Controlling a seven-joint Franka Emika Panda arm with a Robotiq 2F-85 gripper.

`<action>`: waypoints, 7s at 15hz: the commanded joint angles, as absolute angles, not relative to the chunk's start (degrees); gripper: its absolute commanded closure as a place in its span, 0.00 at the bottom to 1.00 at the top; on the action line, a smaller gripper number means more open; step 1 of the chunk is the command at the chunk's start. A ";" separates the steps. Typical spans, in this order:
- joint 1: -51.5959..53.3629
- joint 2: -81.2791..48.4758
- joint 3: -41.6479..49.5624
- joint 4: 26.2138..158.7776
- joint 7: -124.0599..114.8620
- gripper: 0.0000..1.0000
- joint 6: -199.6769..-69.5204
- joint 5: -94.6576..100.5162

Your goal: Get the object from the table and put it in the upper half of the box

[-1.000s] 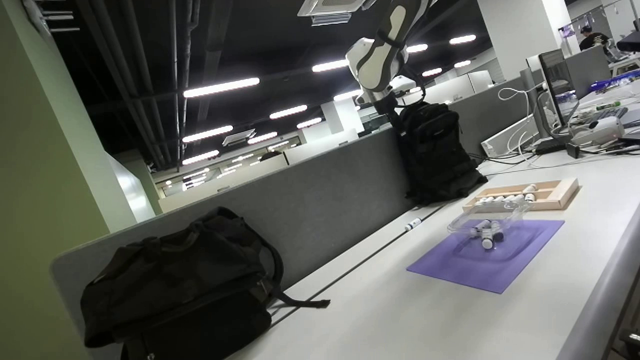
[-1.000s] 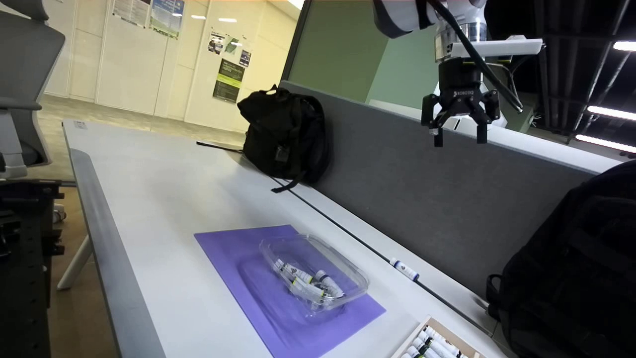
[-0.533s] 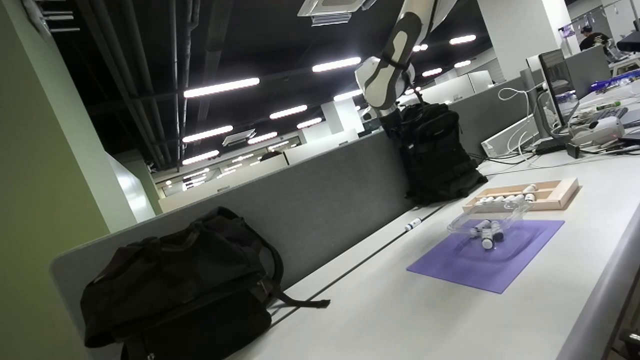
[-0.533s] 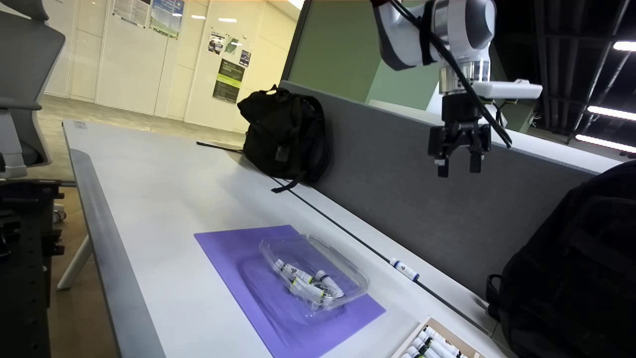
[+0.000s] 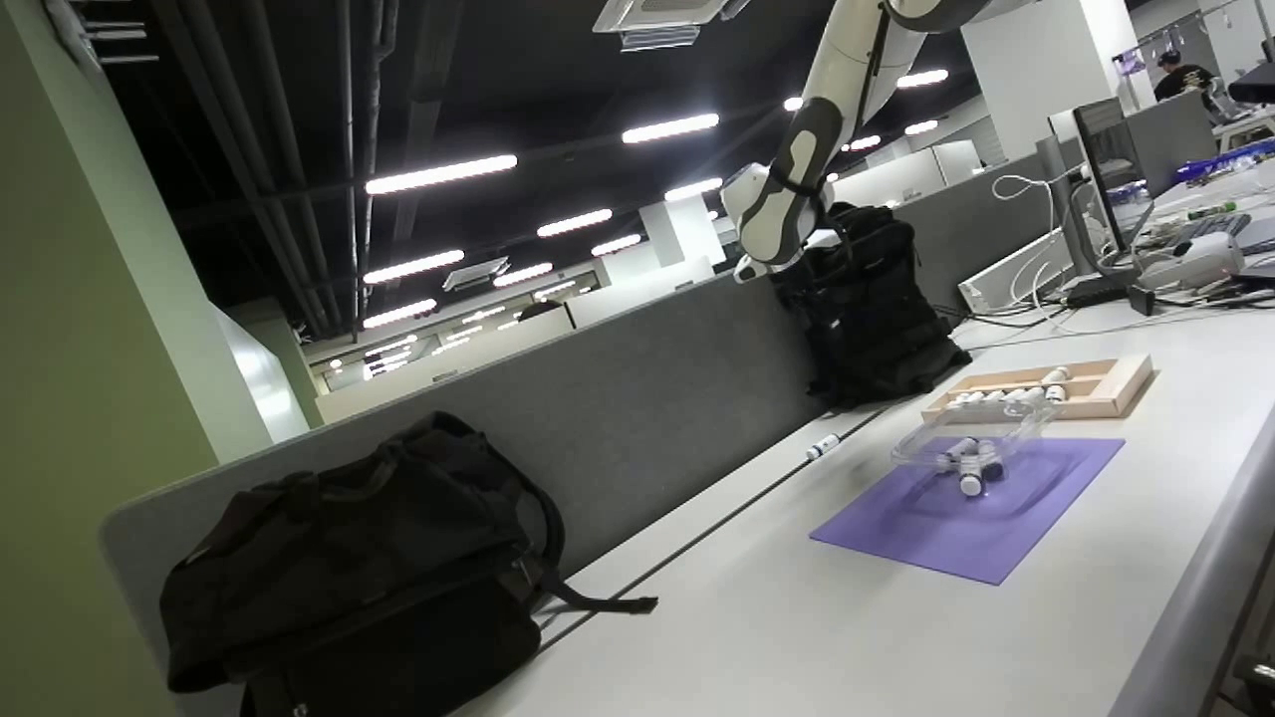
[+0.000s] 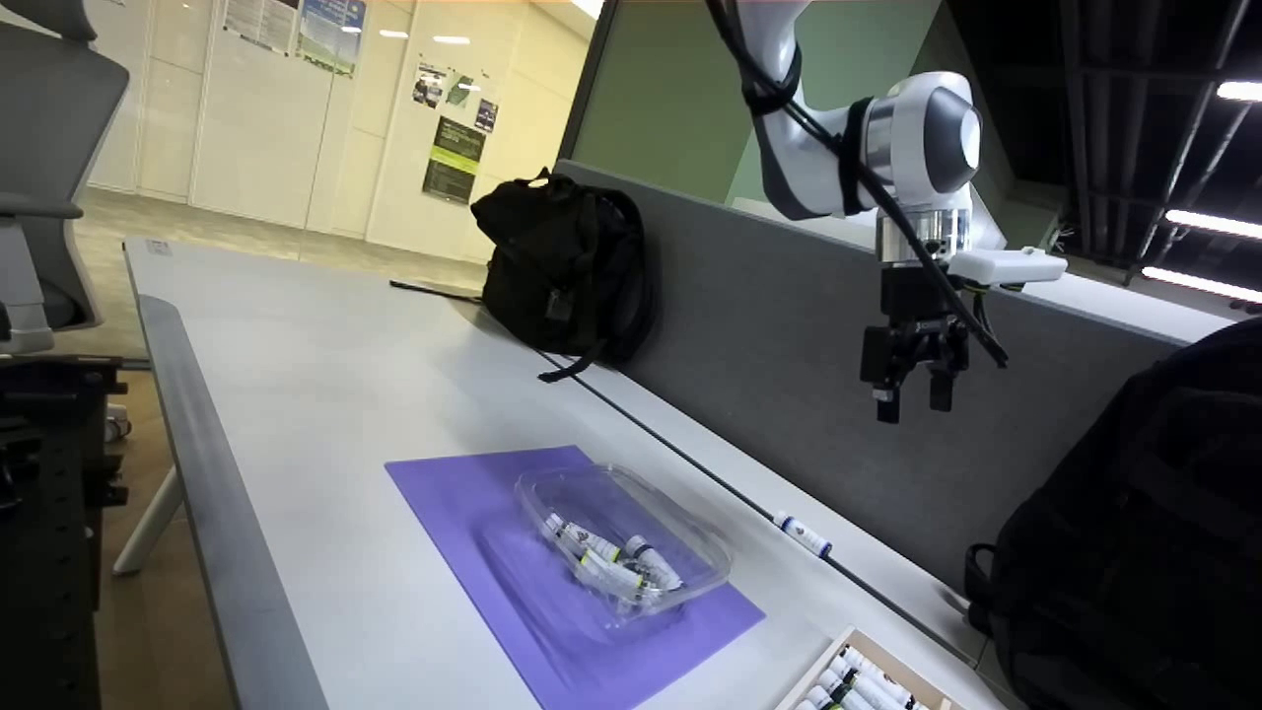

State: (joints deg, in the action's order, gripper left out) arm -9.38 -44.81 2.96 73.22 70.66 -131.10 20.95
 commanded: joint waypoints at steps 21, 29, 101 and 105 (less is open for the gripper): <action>-14.80 -71.39 -6.73 43.58 90.05 0.00 -129.66 5.43; -12.68 -80.88 -6.80 31.90 89.94 0.00 -119.71 5.89; -11.55 -84.13 1.67 27.55 91.05 0.00 -114.96 3.36; -10.71 -84.14 2.64 28.25 90.81 0.00 -117.52 5.27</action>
